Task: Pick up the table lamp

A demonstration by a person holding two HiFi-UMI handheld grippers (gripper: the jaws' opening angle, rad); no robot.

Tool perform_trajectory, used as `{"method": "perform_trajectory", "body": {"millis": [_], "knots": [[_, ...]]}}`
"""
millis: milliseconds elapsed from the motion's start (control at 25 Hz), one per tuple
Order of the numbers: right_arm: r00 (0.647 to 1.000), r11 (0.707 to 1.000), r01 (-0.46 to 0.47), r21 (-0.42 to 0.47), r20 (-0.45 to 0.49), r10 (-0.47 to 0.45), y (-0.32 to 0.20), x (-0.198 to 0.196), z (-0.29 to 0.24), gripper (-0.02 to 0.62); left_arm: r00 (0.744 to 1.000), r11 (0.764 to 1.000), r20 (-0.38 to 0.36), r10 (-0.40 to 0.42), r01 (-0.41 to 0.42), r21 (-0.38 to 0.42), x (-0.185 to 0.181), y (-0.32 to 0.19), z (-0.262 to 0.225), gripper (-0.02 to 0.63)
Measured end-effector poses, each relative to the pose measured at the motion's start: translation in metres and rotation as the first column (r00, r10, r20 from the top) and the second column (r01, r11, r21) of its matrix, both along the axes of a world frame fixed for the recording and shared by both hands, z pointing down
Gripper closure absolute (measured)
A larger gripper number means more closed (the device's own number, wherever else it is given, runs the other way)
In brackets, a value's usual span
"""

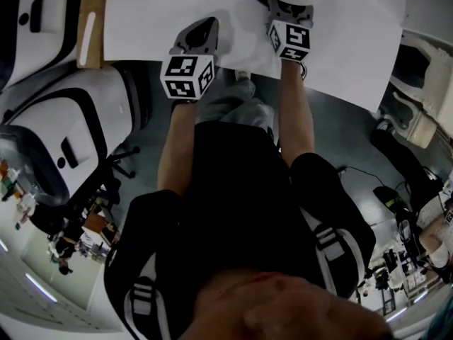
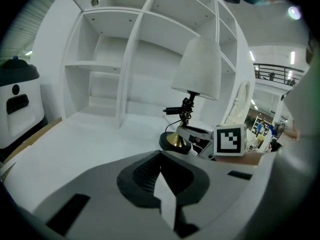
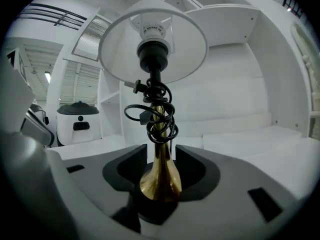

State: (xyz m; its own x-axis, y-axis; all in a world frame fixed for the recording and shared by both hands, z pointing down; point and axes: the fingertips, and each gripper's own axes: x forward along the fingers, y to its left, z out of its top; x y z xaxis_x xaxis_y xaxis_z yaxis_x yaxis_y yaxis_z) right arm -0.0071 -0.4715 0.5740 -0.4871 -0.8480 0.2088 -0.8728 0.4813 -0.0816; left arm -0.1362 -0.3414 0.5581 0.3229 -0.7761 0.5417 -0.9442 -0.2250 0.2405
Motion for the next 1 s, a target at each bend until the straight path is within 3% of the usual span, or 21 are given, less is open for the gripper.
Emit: {"method": "perform_trajectory", "body": {"millis": [160,480,720,1000], "knots": [[0.999,0.999,-0.028,0.036,-0.018,0.029,-0.004,-0.002,-0.001,0.467,1.000,1.000,0.008,0.010,-0.010,-0.008,-0.002,0.002,0.002,0.595],[0.997,0.996,-0.073,0.041,-0.033,0.075,-0.006,-0.003,-0.001,0.471,1.000,1.000,0.025,0.011,-0.011,-0.009,-0.011,0.006,0.000,0.595],[0.994,0.997,-0.075,0.015,-0.081,0.076,-0.009,-0.003,0.003,0.471,1.000,1.000,0.026,0.012,-0.011,-0.004,-0.013,0.002,0.003,0.595],[0.994,0.994,-0.082,-0.070,-0.075,0.076,-0.009,-0.004,0.000,0.485,0.998,0.999,0.032,0.047,-0.047,-0.002,0.004,0.002,-0.005,0.595]]}}
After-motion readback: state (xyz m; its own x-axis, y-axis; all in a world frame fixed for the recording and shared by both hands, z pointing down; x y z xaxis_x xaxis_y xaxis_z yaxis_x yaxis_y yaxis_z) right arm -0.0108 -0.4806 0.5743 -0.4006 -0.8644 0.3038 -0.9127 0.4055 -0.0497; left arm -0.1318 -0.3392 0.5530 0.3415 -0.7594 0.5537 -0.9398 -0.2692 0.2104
